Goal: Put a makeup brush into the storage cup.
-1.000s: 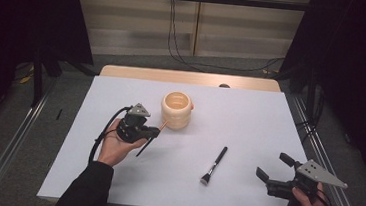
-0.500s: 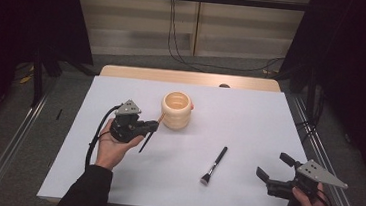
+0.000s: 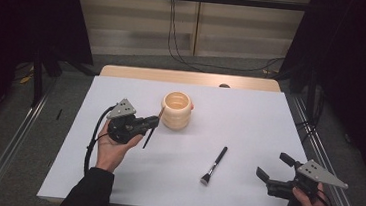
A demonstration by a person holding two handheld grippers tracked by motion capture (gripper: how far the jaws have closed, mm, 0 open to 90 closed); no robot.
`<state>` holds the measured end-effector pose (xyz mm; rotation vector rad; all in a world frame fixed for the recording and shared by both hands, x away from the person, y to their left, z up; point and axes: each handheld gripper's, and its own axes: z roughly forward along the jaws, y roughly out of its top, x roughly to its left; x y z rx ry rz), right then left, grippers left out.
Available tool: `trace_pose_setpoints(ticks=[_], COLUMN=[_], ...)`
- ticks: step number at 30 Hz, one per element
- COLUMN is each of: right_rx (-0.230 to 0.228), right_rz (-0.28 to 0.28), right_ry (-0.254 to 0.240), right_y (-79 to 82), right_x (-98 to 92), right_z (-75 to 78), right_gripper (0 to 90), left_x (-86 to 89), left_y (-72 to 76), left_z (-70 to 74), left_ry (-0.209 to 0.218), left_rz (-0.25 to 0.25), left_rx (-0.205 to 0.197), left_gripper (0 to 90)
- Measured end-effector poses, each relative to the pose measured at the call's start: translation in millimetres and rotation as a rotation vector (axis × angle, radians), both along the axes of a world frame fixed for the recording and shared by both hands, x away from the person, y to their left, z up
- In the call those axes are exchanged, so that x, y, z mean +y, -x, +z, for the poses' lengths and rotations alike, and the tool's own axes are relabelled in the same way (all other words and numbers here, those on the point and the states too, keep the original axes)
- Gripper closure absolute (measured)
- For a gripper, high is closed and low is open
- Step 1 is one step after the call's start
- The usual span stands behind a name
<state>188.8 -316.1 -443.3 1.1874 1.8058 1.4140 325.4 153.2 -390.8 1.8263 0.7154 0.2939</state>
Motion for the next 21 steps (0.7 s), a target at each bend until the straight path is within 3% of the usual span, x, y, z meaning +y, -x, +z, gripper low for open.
trace_pose_setpoints(ticks=[4,16,20,21], right_rx=[0.003,-0.002,-0.003,-0.010], right_rz=[0.000,0.005,0.006,0.007], right_ry=[-0.003,-0.005,-0.016,-0.042], right_y=[-0.1,-0.3,-0.1,0.5], right_x=[0.1,0.4,0.5,1.1], right_z=[0.1,0.2,0.4,1.5], right_gripper=[0.3,0.2,0.0,0.0], left_x=[2.0,5.3,4.5,3.9], left_y=[-0.8,-5.0,-6.6,-6.6], left_z=[0.2,4.8,8.1,10.1], left_ry=[-0.010,0.028,0.032,0.024], left_rz=[0.016,0.046,0.046,0.047], left_rx=[-0.020,-0.062,-0.067,-0.065], left_gripper=[83.7,83.7,83.7,83.7])
